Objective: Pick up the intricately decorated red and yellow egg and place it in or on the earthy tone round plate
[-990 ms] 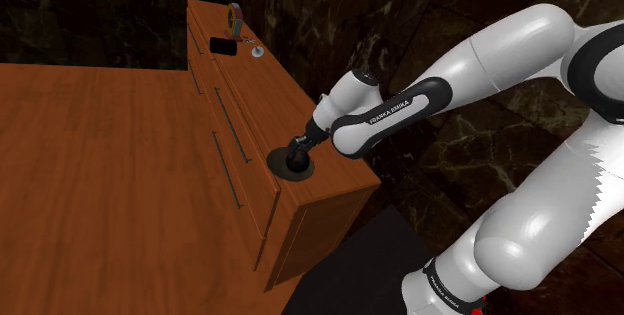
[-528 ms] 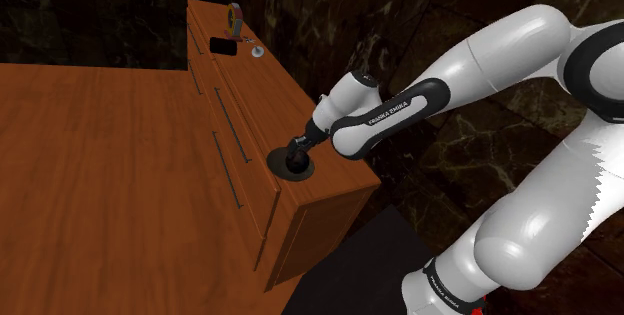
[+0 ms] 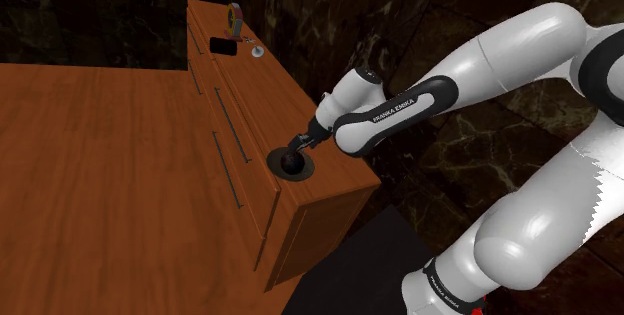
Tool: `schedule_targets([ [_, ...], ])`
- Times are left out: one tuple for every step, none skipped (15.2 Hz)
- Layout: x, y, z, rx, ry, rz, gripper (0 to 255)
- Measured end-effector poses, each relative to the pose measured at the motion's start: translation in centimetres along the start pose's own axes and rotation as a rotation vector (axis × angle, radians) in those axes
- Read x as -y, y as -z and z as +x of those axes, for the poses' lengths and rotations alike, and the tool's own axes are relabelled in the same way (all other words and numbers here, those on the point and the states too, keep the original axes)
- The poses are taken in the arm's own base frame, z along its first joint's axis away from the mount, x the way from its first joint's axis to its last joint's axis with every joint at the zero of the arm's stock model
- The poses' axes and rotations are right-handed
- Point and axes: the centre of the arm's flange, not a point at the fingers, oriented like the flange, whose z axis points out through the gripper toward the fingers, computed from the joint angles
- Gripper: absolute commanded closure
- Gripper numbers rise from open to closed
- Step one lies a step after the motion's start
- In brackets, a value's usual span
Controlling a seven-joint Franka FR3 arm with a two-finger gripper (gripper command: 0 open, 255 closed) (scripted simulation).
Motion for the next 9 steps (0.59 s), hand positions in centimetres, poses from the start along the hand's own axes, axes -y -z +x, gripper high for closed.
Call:
schedule_targets([
  [0.0, 1.2, 0.0, 0.0, 0.0, 0.0, 0],
  [-0.1, 2.4, 0.3, -0.001, 0.0, 0.0, 0],
  [-0.2, 3.1, 0.1, -0.001, 0.0, 0.001, 0],
  [0.0, 3.4, 0.1, -0.001, 0.0, 0.001, 0],
  [0.0, 3.5, 0.1, 0.0, 0.0, 0.001, 0],
  [0.1, 3.6, 0.1, 0.0, 0.0, 0.001, 0],
  [0.1, 3.6, 0.1, 0.0, 0.0, 0.001, 0],
  [0.1, 3.6, 0.1, 0.0, 0.0, 0.001, 0],
  [0.1, 3.6, 0.1, 0.0, 0.0, 0.001, 0],
])
